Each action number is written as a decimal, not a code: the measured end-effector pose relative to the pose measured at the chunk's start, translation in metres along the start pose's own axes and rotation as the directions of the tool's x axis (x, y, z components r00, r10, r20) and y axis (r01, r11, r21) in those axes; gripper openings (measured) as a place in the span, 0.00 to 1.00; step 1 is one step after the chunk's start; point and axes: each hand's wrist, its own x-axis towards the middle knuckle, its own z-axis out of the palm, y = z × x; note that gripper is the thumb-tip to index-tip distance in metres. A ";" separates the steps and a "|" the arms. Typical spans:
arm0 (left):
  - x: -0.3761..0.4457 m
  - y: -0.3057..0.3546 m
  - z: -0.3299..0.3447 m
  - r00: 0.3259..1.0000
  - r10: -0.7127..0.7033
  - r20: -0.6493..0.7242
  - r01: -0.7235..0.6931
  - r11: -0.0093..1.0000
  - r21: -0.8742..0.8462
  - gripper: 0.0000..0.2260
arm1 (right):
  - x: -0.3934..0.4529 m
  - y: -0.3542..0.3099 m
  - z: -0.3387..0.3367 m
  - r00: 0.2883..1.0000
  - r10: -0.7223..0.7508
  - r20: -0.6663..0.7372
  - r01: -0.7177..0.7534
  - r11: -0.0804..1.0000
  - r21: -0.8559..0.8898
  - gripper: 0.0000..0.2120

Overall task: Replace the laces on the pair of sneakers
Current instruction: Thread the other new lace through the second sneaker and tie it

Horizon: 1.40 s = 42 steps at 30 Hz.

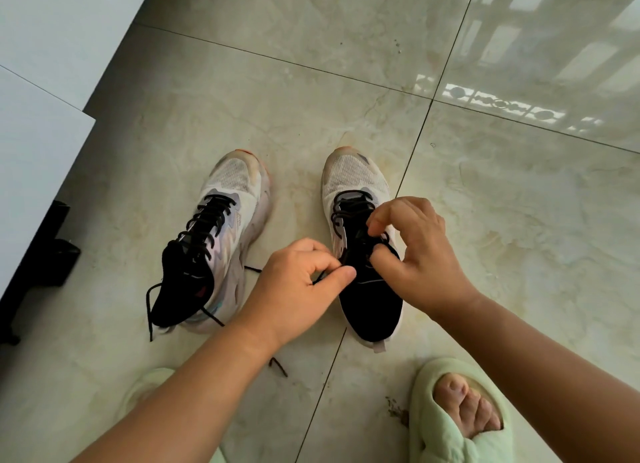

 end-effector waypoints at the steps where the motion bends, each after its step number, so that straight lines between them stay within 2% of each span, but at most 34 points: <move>1: -0.001 -0.001 -0.001 1.000 0.014 0.005 -0.014 1.000 0.009 0.07 | 0.000 -0.001 0.000 1.000 -0.003 0.011 0.003 1.000 0.031 0.10; 3: -0.002 -0.001 -0.004 0.997 0.075 0.020 -0.076 0.996 0.048 0.07 | 0.002 -0.003 0.001 0.997 -0.034 0.071 0.032 0.999 0.036 0.14; 5: -0.003 0.000 -0.009 0.993 0.119 0.018 -0.120 0.990 0.068 0.08 | 0.005 -0.005 0.002 0.993 -0.053 0.106 0.057 0.998 -0.036 0.13; 8: -0.002 0.001 -0.019 0.990 0.130 -0.052 -0.125 0.989 0.083 0.13 | 0.009 -0.006 0.001 0.992 -0.067 0.109 0.084 0.984 -0.156 0.08; 11: -0.001 0.004 -0.030 0.970 0.215 -0.111 -0.195 0.967 0.166 0.15 | 0.011 -0.010 0.000 0.986 -0.095 0.136 0.123 0.970 -0.212 0.11; 13: -0.001 0.008 -0.035 0.952 0.284 -0.112 -0.263 0.950 0.168 0.14 | 0.012 -0.016 0.000 0.980 -0.143 0.141 0.168 0.967 -0.191 0.12; 16: 0.002 0.010 -0.038 0.930 0.332 -0.158 -0.308 0.938 0.157 0.10 | 0.016 -0.020 0.001 0.973 -0.204 0.104 0.220 0.957 -0.188 0.07; 18: 0.005 0.003 -0.041 0.931 0.302 -0.206 -0.269 0.947 0.174 0.11 | 0.021 -0.017 -0.002 0.986 -0.165 0.005 0.162 0.960 -0.228 0.06; 20: 0.005 -0.009 -0.045 0.938 0.267 -0.220 -0.225 0.954 0.198 0.08 | 0.026 -0.012 -0.008 0.989 -0.093 -0.118 0.060 0.964 -0.259 0.06; 23: 0.002 -0.026 -0.047 0.953 0.208 -0.220 -0.159 0.962 0.220 0.05 | 0.031 -0.005 -0.013 0.957 0.013 -0.291 -0.104 0.949 -0.298 0.08; 25: -0.001 -0.035 -0.046 0.965 0.148 -0.215 -0.097 0.968 0.231 0.05 | 0.032 -0.001 -0.015 0.927 0.102 -0.361 -0.210 0.939 -0.274 0.09; 28: -0.008 -0.045 -0.043 0.979 0.062 -0.193 -0.016 0.973 0.232 0.04 | 0.032 0.005 -0.013 0.894 0.217 -0.392 -0.320 0.922 -0.220 0.09; 31: -0.011 -0.044 -0.036 0.980 0.026 -0.195 0.018 0.976 0.219 0.06 | 0.031 0.006 -0.013 0.906 0.243 -0.348 -0.316 0.933 -0.173 0.06; 33: -0.009 -0.038 -0.031 0.974 0.016 -0.226 0.026 0.983 0.181 0.06 | 0.028 0.003 -0.015 0.944 0.192 -0.270 -0.221 0.972 -0.082 0.06; 35: -0.006 -0.032 -0.026 0.973 -0.017 -0.229 0.036 0.996 0.080 0.05 | 0.023 -0.001 -0.014 0.983 0.071 -0.170 -0.077 0.996 -0.032 0.08; 38: -0.001 -0.023 -0.019 0.980 -0.116 -0.164 0.098 0.989 -0.109 0.04 | 0.014 -0.004 -0.007 0.999 -0.039 0.032 0.042 0.991 -0.128 0.06; 40: 0.002 -0.017 -0.014 0.978 -0.162 -0.134 0.130 0.967 -0.217 0.08 | 0.011 -0.002 -0.001 0.988 -0.049 0.145 0.082 0.969 -0.231 0.04; 42: 0.004 -0.012 -0.011 0.978 -0.147 -0.148 0.108 0.963 -0.245 0.11 | 0.009 0.000 0.003 0.977 -0.033 0.212 0.097 0.950 -0.297 0.02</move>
